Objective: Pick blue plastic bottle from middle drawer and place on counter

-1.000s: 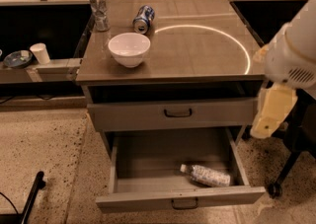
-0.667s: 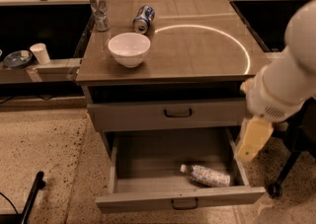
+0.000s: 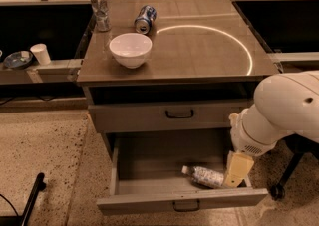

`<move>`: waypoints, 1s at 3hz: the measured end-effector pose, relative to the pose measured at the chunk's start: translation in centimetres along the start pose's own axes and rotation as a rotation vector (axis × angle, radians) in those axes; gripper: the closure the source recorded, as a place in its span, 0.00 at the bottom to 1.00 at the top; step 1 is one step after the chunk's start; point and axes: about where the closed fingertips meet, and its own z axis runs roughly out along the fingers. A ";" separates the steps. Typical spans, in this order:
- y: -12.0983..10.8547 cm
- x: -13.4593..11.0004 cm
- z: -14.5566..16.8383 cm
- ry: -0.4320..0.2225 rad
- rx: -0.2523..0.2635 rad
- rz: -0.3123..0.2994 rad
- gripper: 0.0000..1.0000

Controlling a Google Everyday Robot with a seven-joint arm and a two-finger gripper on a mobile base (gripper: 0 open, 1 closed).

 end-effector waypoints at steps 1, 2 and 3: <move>-0.7 -0.7 2.2 0.026 -0.016 -0.024 0.00; -1.8 -0.9 6.4 0.063 -0.005 -0.042 0.00; -3.1 -0.1 11.8 0.081 0.024 -0.041 0.13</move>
Offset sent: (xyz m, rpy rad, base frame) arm 0.0750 0.0141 -0.1139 -0.1296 -0.0448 0.0301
